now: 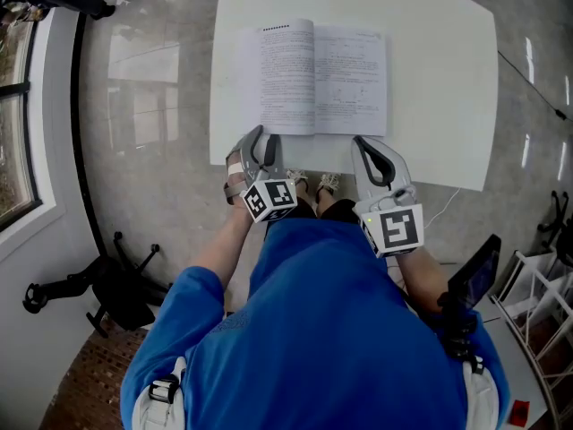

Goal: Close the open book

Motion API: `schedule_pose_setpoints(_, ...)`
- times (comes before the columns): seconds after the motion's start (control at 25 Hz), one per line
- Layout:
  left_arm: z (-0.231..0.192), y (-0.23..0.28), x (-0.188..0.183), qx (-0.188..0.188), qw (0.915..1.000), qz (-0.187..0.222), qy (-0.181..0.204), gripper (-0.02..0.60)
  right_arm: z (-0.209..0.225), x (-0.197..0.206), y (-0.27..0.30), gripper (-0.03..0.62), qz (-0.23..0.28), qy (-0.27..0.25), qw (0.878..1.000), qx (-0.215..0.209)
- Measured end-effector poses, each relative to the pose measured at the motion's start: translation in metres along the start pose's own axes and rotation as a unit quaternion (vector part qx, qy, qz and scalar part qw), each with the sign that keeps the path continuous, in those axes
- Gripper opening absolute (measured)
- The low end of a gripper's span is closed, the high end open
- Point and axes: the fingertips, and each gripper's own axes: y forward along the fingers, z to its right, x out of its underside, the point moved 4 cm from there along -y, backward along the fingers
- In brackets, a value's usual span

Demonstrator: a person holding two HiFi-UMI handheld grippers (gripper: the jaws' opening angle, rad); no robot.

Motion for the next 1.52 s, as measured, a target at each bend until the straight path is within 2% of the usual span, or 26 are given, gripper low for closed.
schedule_pose_setpoints(0.32, -0.010, 0.002, 0.003, 0.000, 1.0000, 0.002, -0.008, 0.163, -0.002, -0.001, 0.007, 0.003, -0.004, 0.000, 1.000, 0.002)
schedule_pose_setpoints(0.52, -0.008, -0.005, -0.006, 0.009, 0.9995, 0.025, -0.014, 0.099, -0.001, -0.004, 0.009, 0.003, -0.001, -0.002, 1.000, 0.006)
schedule_pose_setpoints(0.72, -0.010, -0.011, -0.014, 0.018, 0.9986, 0.046, -0.018, 0.080, -0.004, -0.004, 0.009, 0.003, 0.003, -0.001, 1.000, 0.015)
schedule_pose_setpoints(1.52, -0.001, -0.035, -0.061, 0.042, 0.9881, 0.132, 0.066, 0.063, 0.011, -0.004, -0.017, 0.003, 0.004, -0.001, 0.996, 0.093)
